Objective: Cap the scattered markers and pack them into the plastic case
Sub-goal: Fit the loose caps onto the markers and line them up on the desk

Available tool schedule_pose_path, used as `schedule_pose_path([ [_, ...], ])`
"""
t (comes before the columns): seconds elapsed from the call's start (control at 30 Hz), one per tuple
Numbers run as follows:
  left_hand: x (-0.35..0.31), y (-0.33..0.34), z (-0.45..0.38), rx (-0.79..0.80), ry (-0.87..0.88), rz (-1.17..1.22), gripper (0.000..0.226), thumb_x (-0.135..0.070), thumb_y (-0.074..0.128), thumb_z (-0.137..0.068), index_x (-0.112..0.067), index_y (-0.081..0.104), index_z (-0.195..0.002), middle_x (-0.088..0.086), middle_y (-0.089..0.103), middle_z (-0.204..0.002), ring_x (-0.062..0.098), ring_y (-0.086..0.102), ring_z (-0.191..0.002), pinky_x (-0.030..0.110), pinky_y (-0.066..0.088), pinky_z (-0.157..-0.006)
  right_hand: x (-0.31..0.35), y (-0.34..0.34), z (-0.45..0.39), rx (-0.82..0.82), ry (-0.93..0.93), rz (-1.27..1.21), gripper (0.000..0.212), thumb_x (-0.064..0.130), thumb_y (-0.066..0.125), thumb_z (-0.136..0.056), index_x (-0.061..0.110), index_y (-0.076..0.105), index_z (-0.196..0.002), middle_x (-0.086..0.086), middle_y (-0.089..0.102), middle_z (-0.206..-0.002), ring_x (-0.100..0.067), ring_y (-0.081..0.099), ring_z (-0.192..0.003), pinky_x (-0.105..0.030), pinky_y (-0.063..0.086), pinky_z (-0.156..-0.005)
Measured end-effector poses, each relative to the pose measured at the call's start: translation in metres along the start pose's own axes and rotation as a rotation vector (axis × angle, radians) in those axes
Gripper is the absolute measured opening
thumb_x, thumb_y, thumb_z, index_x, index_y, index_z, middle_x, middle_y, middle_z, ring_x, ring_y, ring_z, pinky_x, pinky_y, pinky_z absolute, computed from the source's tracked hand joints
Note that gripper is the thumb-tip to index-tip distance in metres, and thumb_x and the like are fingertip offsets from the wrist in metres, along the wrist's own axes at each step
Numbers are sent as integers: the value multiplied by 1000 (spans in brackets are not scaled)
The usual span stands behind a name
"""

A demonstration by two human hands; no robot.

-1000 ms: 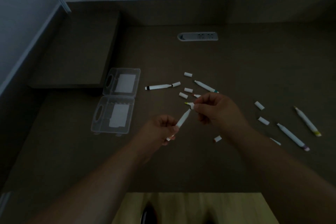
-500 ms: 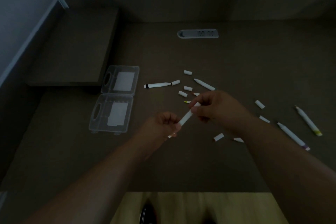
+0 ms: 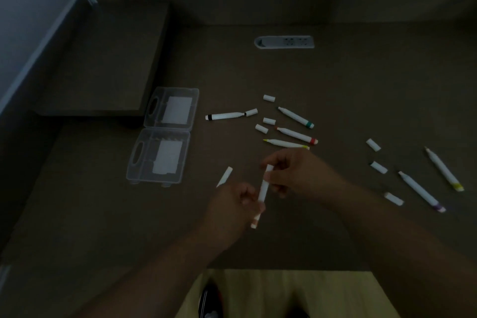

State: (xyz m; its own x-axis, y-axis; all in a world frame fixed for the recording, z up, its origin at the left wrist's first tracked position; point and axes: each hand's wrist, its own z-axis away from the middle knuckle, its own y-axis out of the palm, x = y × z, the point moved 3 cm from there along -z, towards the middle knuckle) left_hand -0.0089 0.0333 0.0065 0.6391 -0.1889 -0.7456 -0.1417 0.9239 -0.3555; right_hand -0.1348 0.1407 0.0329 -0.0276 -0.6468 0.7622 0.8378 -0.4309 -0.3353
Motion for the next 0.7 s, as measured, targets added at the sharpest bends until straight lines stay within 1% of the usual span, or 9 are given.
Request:
schedule_pose_path([
  [0.07, 8, 4, 3, -45, -4, -230, 7, -24, 69, -90, -27, 64, -88, -7, 66, -84, 7, 66, -81, 26, 55, -80, -10, 11, -3, 24, 65, -20, 28, 14, 69, -89, 22, 63, -115, -1, 70, -90, -12, 70, -75, -24, 57, -62],
  [0.17, 19, -1, 7, -140, -14, -440, 9, -29, 63, -95, -25, 65, -102, -13, 56, -84, 6, 60, -87, 15, 45, -74, -22, 12, -3, -75, 128, -18, 22, 19, 70, -89, 24, 64, -110, -4, 71, -89, -15, 70, -76, -28, 59, -62],
  [0.27, 28, -8, 4, -229, 17, -539, 16, -26, 60, -97, -19, 64, -110, -4, 63, -102, 10, 60, -94, 21, 49, -83, -28, -6, 4, -220, 144, -34, 7, 22, 63, -94, 28, 65, -98, -5, 69, -83, -14, 66, -70, -25, 51, -57],
  [0.33, 31, -11, -1, -279, 48, -594, 20, -25, 58, -97, -17, 62, -116, 1, 65, -111, 14, 62, -101, 23, 49, -87, -34, -24, 8, -319, 122, -24, 8, 22, 60, -96, 28, 65, -98, -1, 67, -85, -13, 65, -72, -24, 50, -59],
  [0.4, 32, -11, -5, -305, 76, -612, 22, -24, 57, -98, -17, 60, -119, 3, 65, -113, 16, 63, -101, 21, 45, -82, -40, -40, 14, -420, 116, -29, 11, 19, 59, -96, 25, 67, -102, 3, 64, -92, -12, 62, -77, -23, 47, -60],
  [0.47, 33, -11, -9, -294, 74, -644, 27, -24, 56, -99, -17, 58, -125, 4, 65, -116, 17, 63, -104, 23, 45, -84, -48, -52, 20, -493, 143, -53, 11, 19, 59, -96, 27, 66, -99, 3, 63, -96, -11, 62, -80, -24, 47, -60],
  [0.6, 32, -8, -15, -268, 67, -719, 26, -27, 55, -99, -15, 58, -123, 4, 66, -116, 17, 63, -104, 24, 46, -86, -64, -61, 27, -543, 167, -57, 10, 19, 61, -94, 28, 65, -94, 4, 64, -93, -14, 65, -78, -38, 59, -69],
  [0.63, 30, -9, -15, -268, 55, -734, 25, -28, 55, -99, -15, 59, -120, 4, 66, -116, 17, 63, -104, 24, 46, -86, -67, -61, 28, -548, 164, -51, 10, 20, 61, -94, 28, 64, -93, 6, 63, -91, -14, 65, -77, -38, 59, -69],
  [0.7, 28, -9, -14, -283, 66, -762, 21, -28, 54, -99, -16, 60, -117, 4, 66, -114, 17, 63, -102, 25, 47, -85, -70, -59, 30, -542, 150, 8, 10, 21, 60, -95, 30, 63, -93, 10, 61, -88, -11, 63, -79, -29, 53, -64],
])
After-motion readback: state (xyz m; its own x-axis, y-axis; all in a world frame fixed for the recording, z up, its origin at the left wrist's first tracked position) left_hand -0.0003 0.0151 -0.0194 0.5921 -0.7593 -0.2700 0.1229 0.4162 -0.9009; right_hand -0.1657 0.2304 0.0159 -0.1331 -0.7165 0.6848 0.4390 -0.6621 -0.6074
